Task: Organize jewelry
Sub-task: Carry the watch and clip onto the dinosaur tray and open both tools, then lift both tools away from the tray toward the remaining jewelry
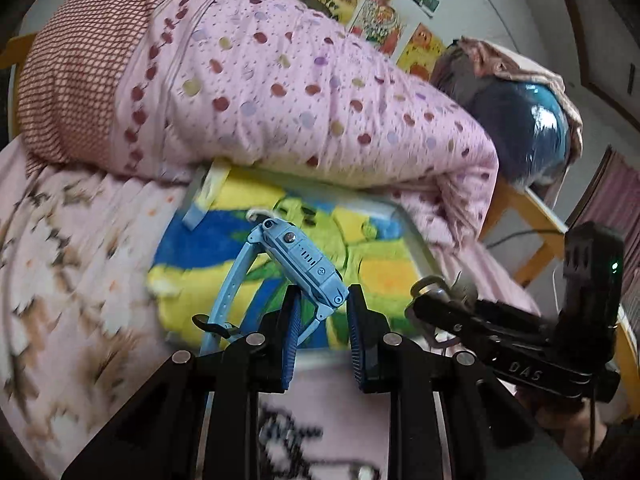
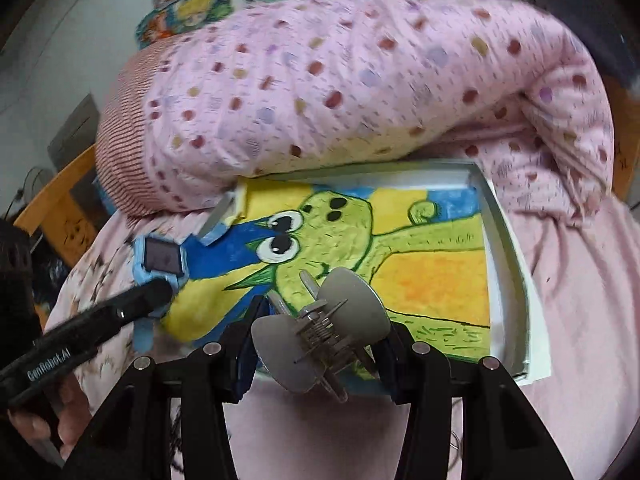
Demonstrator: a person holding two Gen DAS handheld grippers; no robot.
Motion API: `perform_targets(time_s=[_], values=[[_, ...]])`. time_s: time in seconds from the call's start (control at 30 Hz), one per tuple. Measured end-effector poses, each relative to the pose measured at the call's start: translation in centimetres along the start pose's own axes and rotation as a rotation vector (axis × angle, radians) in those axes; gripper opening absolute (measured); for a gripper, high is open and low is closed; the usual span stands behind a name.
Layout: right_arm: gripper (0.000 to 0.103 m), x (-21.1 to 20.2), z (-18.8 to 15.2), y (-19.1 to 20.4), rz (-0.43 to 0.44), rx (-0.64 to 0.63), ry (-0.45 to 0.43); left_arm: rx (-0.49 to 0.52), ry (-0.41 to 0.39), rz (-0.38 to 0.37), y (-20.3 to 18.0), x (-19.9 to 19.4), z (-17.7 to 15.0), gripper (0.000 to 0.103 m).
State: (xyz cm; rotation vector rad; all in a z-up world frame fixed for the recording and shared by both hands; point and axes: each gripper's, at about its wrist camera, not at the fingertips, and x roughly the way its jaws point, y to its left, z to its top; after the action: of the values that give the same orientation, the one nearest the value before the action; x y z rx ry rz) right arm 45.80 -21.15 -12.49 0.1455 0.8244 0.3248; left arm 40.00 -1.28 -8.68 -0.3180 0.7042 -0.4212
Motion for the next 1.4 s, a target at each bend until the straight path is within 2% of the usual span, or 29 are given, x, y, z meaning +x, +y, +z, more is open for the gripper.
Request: perform_targets(time_s=[0.1,0.17,0.4,0.47,0.53,0.57,0.63,0.77,0.8,0.83,0.87,0.9,0.93,0.97,1.0,1.13,1.17,1.2,1.23,1.4], values=[[0.047,1.6,-0.5,-0.8,0.003,0.031,0.035,-0.022,0.029,-0.009,1.0,2.1,0.3,0.019],[0.047,2.6,-0.8,-1.1,0.004,0.038,0.055,-0.049,0.084,-0.009,2.0,3.8,-0.3,0.019],[0.048,3.9,-1.3,-1.9,-0.008,0.061,0.090,-0.075,0.158,-0.011,3.2,5.8,-1.2,0.019],[0.054,3.9,-1.4,-2.1,-0.016,0.063,0.100,-0.074,0.165,-0.011,3.1,5.8,-1.4,0.019],[0.070,3.4,-1.3,-2.3,-0.028,0.067,0.089,-0.083,0.172,-0.015,3.3,5.9,-1.6,0.019],[0.071,3.1,-1.3,-2.4,-0.030,0.067,0.082,-0.083,0.168,-0.012,3.3,5.8,-1.5,0.020],[0.073,2.5,-1.1,-2.5,-0.038,0.064,0.070,-0.094,0.168,-0.010,3.4,5.6,-1.4,0.025],[0.080,0.6,-1.1,-2.8,-0.062,0.063,0.026,-0.099,0.146,0.001,3.3,4.9,-1.0,0.047],[0.085,0.0,-1.1,-2.8,-0.068,0.061,0.015,-0.095,0.137,0.014,3.2,4.7,-0.8,0.053],[0.093,-0.5,-1.1,-2.8,-0.073,0.059,0.007,-0.091,0.131,0.020,3.2,4.6,-0.8,0.053],[0.095,-1.2,-1.0,-2.8,-0.077,0.056,-0.008,-0.085,0.124,0.028,3.1,4.3,-0.7,0.055],[0.097,-2.3,-1.0,-2.7,-0.080,0.055,-0.031,-0.073,0.115,0.054,2.9,4.0,-0.5,0.059],[0.098,-3.0,-0.9,-2.6,-0.084,0.055,-0.046,-0.060,0.103,0.081,2.6,3.6,-0.3,0.070],[0.099,-3.9,-0.8,-2.5,-0.089,0.054,-0.064,-0.045,0.081,0.105,2.4,3.3,-0.3,0.075],[0.103,-5.0,-0.8,-2.4,-0.101,0.050,-0.087,-0.031,0.058,0.122,2.1,2.7,-0.1,0.077],[0.103,-8.3,-1.3,-1.6,-0.140,0.041,-0.145,0.041,0.001,0.193,0.8,0.5,-0.1,0.086],[0.103,-9.1,-1.5,-1.5,-0.146,0.042,-0.155,0.055,-0.014,0.205,0.6,0.0,-0.2,0.098],[0.103,-10.1,-1.9,-1.2,-0.152,0.041,-0.167,0.072,-0.040,0.227,0.1,-0.9,-0.5,0.102],[0.103,-10.9,-2.2,-1.0,-0.155,0.037,-0.174,0.085,-0.070,0.245,-0.4,-1.9,-0.9,0.102],[0.103,-15.0,-4.0,1.4,-0.192,-0.038,-0.231,0.154,-0.108,0.308,-2.1,-5.5,-2.5,0.102]])
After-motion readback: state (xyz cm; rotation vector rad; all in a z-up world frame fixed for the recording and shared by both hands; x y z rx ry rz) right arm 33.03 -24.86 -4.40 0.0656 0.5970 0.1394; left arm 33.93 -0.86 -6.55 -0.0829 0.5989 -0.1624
